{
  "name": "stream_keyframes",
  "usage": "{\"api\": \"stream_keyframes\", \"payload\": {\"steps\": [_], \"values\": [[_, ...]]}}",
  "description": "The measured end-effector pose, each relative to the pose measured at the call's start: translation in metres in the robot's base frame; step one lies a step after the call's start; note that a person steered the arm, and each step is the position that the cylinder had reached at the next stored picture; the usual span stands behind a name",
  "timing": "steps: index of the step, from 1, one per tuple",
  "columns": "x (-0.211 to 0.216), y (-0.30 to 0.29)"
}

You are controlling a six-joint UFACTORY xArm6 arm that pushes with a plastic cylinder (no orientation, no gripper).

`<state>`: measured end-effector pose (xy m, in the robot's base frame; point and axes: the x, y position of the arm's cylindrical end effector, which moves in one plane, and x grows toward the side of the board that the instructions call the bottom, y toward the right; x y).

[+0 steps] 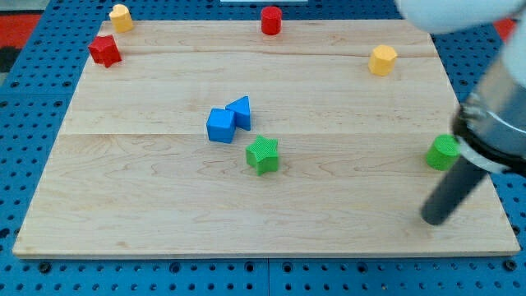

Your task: Move green circle to center right

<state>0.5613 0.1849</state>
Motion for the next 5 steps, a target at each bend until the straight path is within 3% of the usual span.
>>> {"api": "stream_keyframes", "payload": {"steps": [1,2,3,4,5], "values": [[-0.052,-0.007],[-0.069,0.021],[-0.061,0.044],[-0.008,0.055],[-0.006,0.057]]}}
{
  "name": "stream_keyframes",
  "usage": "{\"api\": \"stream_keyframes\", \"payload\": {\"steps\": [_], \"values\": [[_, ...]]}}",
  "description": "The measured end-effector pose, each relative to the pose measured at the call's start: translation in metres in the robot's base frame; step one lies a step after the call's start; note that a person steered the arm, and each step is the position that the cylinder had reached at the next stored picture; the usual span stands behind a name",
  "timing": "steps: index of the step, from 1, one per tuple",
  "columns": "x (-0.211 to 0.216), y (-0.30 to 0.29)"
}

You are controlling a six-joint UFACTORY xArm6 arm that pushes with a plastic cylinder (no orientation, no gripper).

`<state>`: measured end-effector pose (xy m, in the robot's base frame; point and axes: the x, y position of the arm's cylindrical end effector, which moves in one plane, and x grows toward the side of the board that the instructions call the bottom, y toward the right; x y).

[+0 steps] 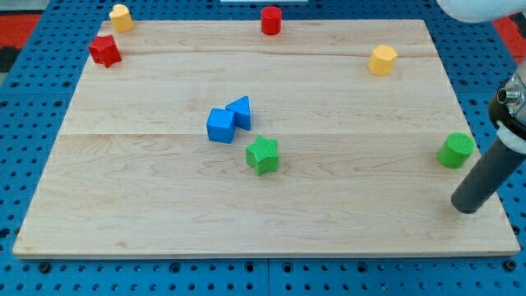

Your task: Move green circle to center right

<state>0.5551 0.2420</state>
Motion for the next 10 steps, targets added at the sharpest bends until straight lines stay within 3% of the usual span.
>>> {"api": "stream_keyframes", "payload": {"steps": [4,5,6,8,9,10], "values": [[-0.113,0.000],[-0.108,0.010],[-0.049,0.064],[-0.069,0.101],[-0.065,0.062],[-0.095,0.010]]}}
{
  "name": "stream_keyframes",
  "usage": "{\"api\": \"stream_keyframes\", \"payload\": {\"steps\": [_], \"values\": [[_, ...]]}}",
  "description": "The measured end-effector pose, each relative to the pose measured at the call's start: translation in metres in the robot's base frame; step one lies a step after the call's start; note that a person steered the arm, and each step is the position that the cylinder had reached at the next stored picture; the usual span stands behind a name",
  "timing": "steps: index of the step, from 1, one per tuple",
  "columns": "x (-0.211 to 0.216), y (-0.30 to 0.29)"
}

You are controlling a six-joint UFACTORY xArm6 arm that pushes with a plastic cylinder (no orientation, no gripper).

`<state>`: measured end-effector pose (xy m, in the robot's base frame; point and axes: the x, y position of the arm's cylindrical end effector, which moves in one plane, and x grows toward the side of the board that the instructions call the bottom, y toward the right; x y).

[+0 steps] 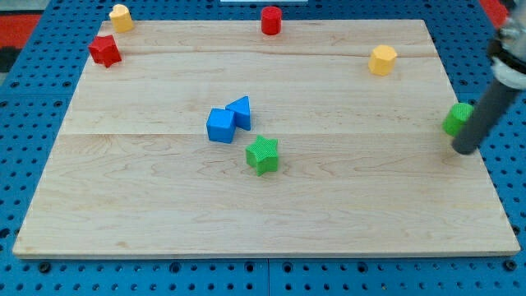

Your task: Move green circle to center right

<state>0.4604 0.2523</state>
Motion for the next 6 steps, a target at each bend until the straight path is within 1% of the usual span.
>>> {"api": "stream_keyframes", "payload": {"steps": [1,2,3,4,6], "values": [[-0.024,-0.008],[-0.024,-0.007],[0.014,0.006],[0.059,0.033],[0.006,0.040]]}}
